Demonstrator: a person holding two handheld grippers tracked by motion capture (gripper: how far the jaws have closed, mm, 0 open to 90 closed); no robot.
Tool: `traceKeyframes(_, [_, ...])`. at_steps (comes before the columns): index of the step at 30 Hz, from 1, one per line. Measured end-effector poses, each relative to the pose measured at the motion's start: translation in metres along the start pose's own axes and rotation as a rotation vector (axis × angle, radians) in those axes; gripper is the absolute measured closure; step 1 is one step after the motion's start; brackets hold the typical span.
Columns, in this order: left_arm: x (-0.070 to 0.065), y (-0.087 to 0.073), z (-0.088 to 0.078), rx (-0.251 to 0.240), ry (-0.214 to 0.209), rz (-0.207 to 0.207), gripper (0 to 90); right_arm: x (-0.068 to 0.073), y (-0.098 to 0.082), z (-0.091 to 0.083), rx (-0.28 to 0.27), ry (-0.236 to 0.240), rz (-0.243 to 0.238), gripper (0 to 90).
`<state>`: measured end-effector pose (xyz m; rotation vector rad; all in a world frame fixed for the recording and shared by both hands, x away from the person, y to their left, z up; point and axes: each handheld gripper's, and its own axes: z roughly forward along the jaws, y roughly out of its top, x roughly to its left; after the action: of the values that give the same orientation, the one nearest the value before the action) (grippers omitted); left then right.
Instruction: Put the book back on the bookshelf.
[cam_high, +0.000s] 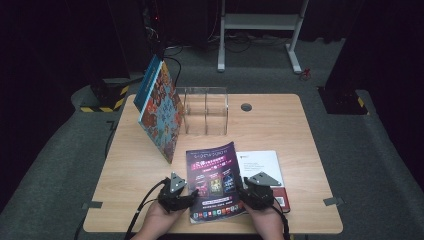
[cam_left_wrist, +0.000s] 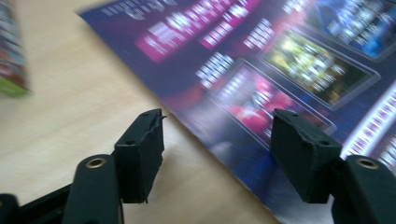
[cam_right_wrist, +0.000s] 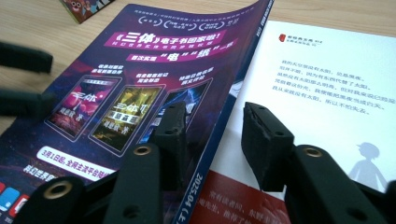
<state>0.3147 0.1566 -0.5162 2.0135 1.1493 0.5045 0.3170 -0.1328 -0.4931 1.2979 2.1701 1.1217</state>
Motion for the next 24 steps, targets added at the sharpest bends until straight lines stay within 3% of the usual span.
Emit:
traceKeyframes(2, [0.006, 0.002, 0.002, 0.008, -0.013, -0.017, 45.4, 0.003, -0.003, -0.003, 0.001, 0.002, -0.002, 67.2])
traceKeyframes(6, [0.005, 0.003, 0.009, 0.038, -0.066, -0.042, 53.0, 0.007, -0.006, -0.006, -0.001, -0.002, -0.012, 69.6])
traceKeyframes(9, [0.005, 0.004, 0.010, 0.041, -0.063, -0.042, 51.9, 0.008, -0.007, -0.009, -0.009, -0.004, -0.014, 70.9])
traceKeyframes(14, [0.007, 0.005, 0.013, 0.045, -0.091, -0.077, 51.7, 0.014, -0.012, -0.015, -0.012, -0.015, -0.023, 71.5])
traceKeyframes(24, [0.002, 0.010, 0.019, 0.034, -0.096, -0.028, 52.0, 0.015, -0.019, -0.027, -0.026, -0.018, -0.015, 71.1])
